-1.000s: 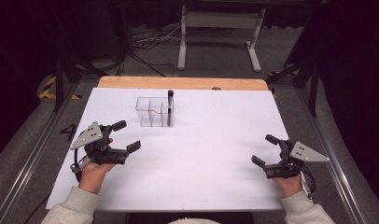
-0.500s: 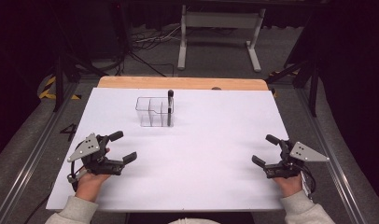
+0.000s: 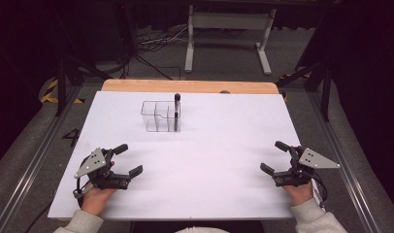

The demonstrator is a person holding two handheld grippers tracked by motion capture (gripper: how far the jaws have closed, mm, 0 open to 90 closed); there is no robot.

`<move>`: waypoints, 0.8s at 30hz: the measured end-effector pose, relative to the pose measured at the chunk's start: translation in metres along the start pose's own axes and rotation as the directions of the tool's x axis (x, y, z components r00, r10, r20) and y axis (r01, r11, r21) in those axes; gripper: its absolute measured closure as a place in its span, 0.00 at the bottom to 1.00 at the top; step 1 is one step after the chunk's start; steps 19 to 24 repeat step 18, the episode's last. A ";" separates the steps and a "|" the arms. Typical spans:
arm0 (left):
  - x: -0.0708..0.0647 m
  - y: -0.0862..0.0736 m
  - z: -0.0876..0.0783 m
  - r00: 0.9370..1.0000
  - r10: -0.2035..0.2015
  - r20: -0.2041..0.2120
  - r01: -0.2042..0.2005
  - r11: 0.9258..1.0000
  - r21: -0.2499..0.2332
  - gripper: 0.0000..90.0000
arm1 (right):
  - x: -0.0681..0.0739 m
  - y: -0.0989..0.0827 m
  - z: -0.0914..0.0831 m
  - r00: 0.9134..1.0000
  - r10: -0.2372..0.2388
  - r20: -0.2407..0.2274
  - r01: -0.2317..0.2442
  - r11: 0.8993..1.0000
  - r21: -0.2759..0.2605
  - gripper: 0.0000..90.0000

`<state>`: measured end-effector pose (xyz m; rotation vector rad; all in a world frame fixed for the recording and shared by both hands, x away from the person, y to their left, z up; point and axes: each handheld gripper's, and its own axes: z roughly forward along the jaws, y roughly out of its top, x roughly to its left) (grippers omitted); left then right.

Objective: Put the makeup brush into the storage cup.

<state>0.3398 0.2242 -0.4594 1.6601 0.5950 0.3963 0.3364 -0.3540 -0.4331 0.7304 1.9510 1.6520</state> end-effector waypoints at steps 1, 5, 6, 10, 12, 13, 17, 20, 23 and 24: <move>-0.001 -0.002 0.002 1.000 0.004 0.001 -0.004 1.000 0.020 0.04 | 0.000 0.000 0.000 1.000 0.002 0.001 -0.002 1.000 0.002 0.00; -0.005 -0.002 0.006 1.000 0.026 0.012 -0.026 0.999 0.043 0.04 | 0.001 -0.001 0.001 1.000 0.000 0.006 0.000 1.000 0.012 0.00; -0.005 -0.001 0.006 1.000 0.027 0.013 -0.027 0.999 0.032 0.04 | 0.001 -0.001 0.001 1.000 0.000 0.006 -0.001 1.000 0.013 0.00; -0.005 0.001 0.005 1.000 0.009 0.016 -0.010 1.000 0.024 0.03 | 0.001 -0.001 0.001 1.000 0.002 0.007 -0.002 1.000 0.010 0.00; -0.005 0.001 0.005 1.000 0.004 0.017 -0.004 1.000 0.023 0.03 | 0.001 -0.001 0.001 1.000 0.002 0.007 -0.002 1.000 0.010 0.00; -0.005 0.001 0.005 1.000 0.001 0.019 -0.001 1.000 0.021 0.03 | 0.001 -0.001 0.001 1.000 0.001 0.008 -0.001 1.000 0.010 0.00; -0.005 0.001 0.004 1.000 -0.014 0.022 0.014 1.000 0.015 0.03 | 0.001 -0.001 0.001 1.000 -0.002 0.006 0.002 1.000 0.007 0.00; -0.005 0.001 0.004 1.000 -0.019 0.021 0.018 1.000 0.011 0.03 | 0.002 -0.001 0.001 1.000 -0.001 0.006 0.001 1.000 0.008 0.00; -0.005 0.001 0.004 1.000 -0.019 0.021 0.018 1.000 0.011 0.03 | 0.002 -0.001 0.001 1.000 -0.001 0.006 0.001 1.000 0.008 0.00; -0.005 0.001 0.004 1.000 -0.019 0.021 0.018 1.000 0.011 0.03 | 0.002 -0.001 0.001 1.000 -0.001 0.006 0.001 1.000 0.008 0.00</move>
